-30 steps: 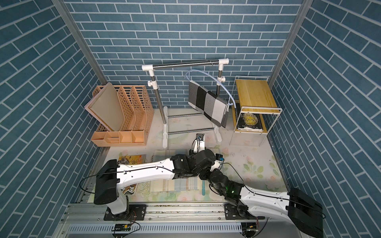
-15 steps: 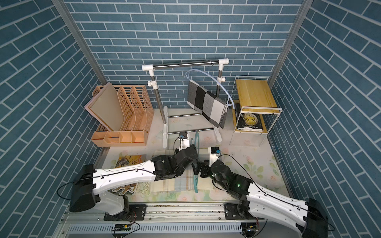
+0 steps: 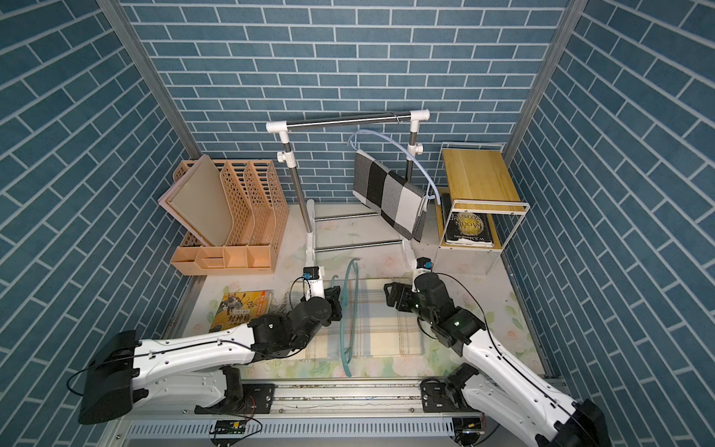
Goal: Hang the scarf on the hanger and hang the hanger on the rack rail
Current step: Adjust the hanger, then hang the scarf on the hanger.
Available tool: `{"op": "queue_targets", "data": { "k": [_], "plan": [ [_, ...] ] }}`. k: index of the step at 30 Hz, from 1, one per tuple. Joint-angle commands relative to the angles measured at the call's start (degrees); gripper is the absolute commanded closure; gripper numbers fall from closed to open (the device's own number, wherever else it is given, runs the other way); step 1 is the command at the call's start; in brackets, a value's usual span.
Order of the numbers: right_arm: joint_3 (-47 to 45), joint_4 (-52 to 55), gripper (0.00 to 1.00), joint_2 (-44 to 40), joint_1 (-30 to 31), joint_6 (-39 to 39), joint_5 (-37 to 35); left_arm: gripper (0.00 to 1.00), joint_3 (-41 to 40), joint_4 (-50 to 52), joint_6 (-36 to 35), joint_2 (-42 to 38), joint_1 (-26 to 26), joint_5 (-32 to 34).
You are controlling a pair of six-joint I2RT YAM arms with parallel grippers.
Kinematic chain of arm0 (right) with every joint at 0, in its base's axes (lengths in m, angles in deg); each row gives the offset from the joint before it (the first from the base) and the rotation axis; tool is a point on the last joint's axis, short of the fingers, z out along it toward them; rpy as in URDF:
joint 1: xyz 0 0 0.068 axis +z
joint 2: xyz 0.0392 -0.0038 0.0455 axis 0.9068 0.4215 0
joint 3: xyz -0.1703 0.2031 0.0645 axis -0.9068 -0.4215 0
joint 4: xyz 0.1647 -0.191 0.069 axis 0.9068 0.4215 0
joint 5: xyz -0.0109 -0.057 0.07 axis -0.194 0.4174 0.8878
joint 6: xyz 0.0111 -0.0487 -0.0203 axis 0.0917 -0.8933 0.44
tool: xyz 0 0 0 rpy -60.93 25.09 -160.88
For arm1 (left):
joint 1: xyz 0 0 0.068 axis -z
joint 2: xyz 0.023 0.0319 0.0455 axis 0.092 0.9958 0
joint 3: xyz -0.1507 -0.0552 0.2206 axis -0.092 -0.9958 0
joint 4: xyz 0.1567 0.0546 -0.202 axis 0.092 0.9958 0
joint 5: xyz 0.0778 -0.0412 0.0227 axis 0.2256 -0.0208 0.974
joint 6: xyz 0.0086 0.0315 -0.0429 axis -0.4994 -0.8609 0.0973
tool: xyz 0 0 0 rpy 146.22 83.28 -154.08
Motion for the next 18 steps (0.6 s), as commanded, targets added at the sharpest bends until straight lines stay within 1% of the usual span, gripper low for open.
{"op": "queue_targets", "data": {
  "k": [1, 3, 7, 11, 14, 16, 18],
  "plan": [
    [-3.2, 3.0, 0.19, 2.8, -6.1, -0.7, 3.4, 1.0, -2.5, -4.0, 2.6, -1.5, -0.3, 0.6],
    [-4.7, 2.1, 0.24, 4.5, -8.6, -0.5, 3.5, 1.0, -3.3, -4.0, 3.6, -1.8, -0.3, 0.9],
    [-6.9, 0.5, 0.27, 7.4, -10.6, -0.4, 2.5, 1.0, -4.2, -3.6, 4.3, -1.9, -0.3, 0.9],
    [-8.7, -2.1, 0.33, 12.2, -13.0, -1.5, 5.4, 1.0, -4.7, -3.0, 4.2, -2.0, -0.3, 1.1],
    [-9.4, -3.6, 0.37, 13.8, -13.6, -2.3, 6.0, 1.0, -5.3, -2.9, 4.2, -2.3, -0.3, 1.3],
    [-9.5, -4.2, 0.4, 15.7, -14.5, -3.1, 6.6, 1.0, -5.5, -2.9, 4.0, -2.3, -0.3, 1.3],
    [-9.8, -5.0, 0.47, 17.1, -15.2, -3.9, 7.5, 1.0, -5.6, -2.8, 3.8, -2.3, -0.3, 1.4]
  ]
}}
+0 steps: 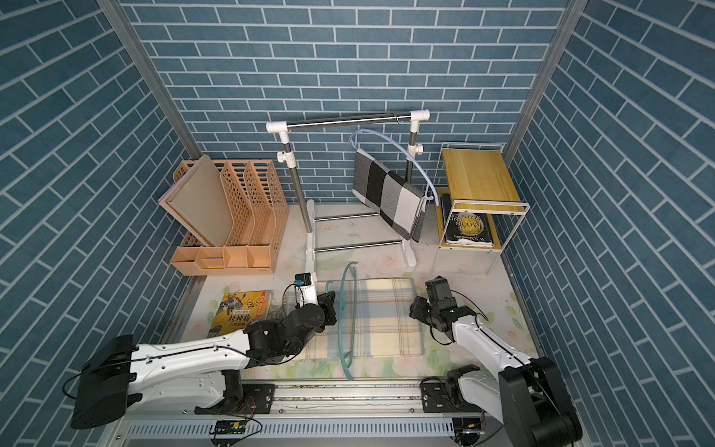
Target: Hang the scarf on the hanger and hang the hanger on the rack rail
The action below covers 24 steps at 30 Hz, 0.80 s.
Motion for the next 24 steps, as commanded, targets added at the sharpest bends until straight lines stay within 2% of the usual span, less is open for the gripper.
{"op": "queue_targets", "data": {
  "k": [1, 5, 12, 24],
  "plan": [
    [-0.9, -2.5, 0.5, 2.3, -1.0, -2.5, 2.3, 1.0, -0.6, -0.3, 0.0, -0.6, -0.2, 1.1],
    [-0.9, -3.5, 0.63, 3.8, -1.1, -3.1, 4.4, 1.0, -0.3, 0.1, -0.1, -0.4, -0.2, 1.4],
    [0.4, -2.6, 1.0, -1.0, -1.1, -3.3, 7.0, 1.0, -0.4, -0.2, 0.1, 0.8, -0.2, 1.3],
    [7.1, 0.2, 1.0, -12.7, 0.7, -0.3, 17.4, 1.0, -1.5, -1.0, 0.5, 0.3, -0.1, 1.7]
  ]
}}
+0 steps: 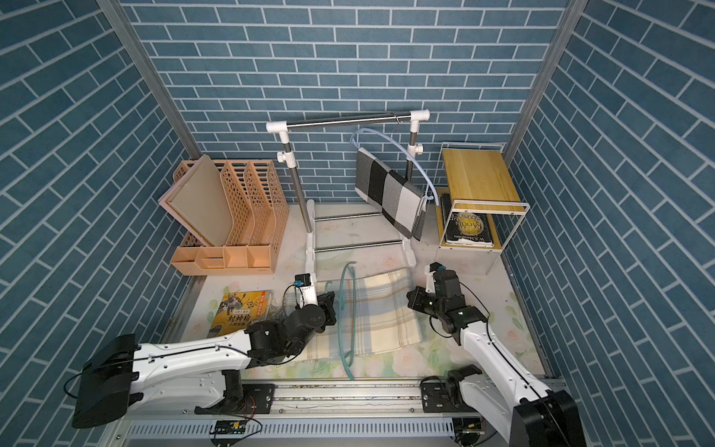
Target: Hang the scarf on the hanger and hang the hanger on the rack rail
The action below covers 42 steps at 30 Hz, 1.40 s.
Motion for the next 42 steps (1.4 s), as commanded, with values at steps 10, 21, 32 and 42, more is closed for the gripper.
{"op": "queue_targets", "data": {
  "k": [10, 21, 32, 42],
  "plan": [
    [3.7, -10.8, 1.0, 1.4, 15.9, 10.9, 2.4, 1.0, -2.4, -2.9, 0.5, -1.4, -0.1, 0.8],
    [3.5, -32.4, 1.0, 17.1, 27.1, 18.9, -4.6, 1.0, -4.4, -6.2, 0.9, -5.7, 0.1, 0.9],
    [6.1, -45.6, 1.0, 32.4, 30.6, 23.8, -4.9, 1.0, -6.8, -8.0, -0.4, -9.1, 0.3, 0.2],
    [10.8, -48.4, 1.0, 39.5, 33.0, 25.3, -4.6, 1.0, -7.2, -10.3, -0.1, -11.5, 0.3, -2.6]
  ]
}}
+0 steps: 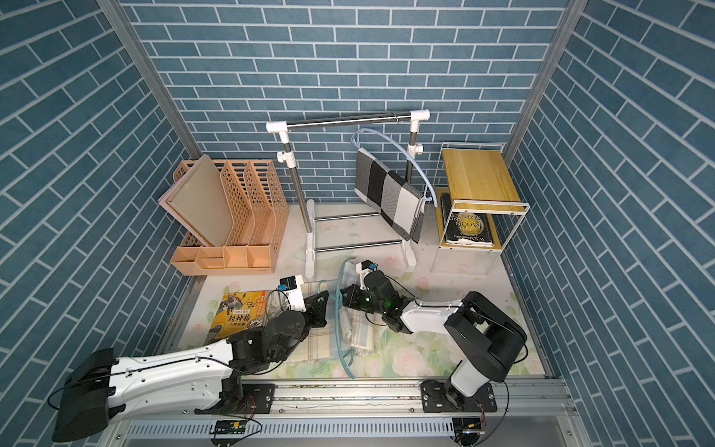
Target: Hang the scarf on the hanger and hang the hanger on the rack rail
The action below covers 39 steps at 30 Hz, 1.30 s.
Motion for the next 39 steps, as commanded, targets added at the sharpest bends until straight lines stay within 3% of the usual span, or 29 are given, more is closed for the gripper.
{"op": "queue_targets", "data": {
  "k": [1, 16, 29, 33, 39],
  "plan": [
    [2.5, -4.3, 1.0, 2.0, 1.5, 1.9, -0.3, 1.0, -0.1, -2.3, -0.1, -1.6, 0.2, -0.8],
    [5.5, -17.0, 1.0, 12.2, 5.7, 7.5, -1.6, 1.0, -1.8, -2.0, 1.4, -5.9, 0.2, -1.8],
    [11.6, -7.1, 1.0, 17.5, 8.5, 3.7, -1.2, 1.0, -5.1, -0.2, 3.2, -9.6, 0.2, -0.7],
    [13.2, -4.5, 0.67, 17.5, 8.6, 3.4, -1.2, 1.0, -5.2, 0.9, 3.6, -9.9, 0.2, -0.1],
    [11.6, 3.3, 0.56, 10.6, 8.5, -0.1, -3.8, 1.0, -5.3, 3.3, 4.1, -10.3, 0.3, 2.0]
  ]
}}
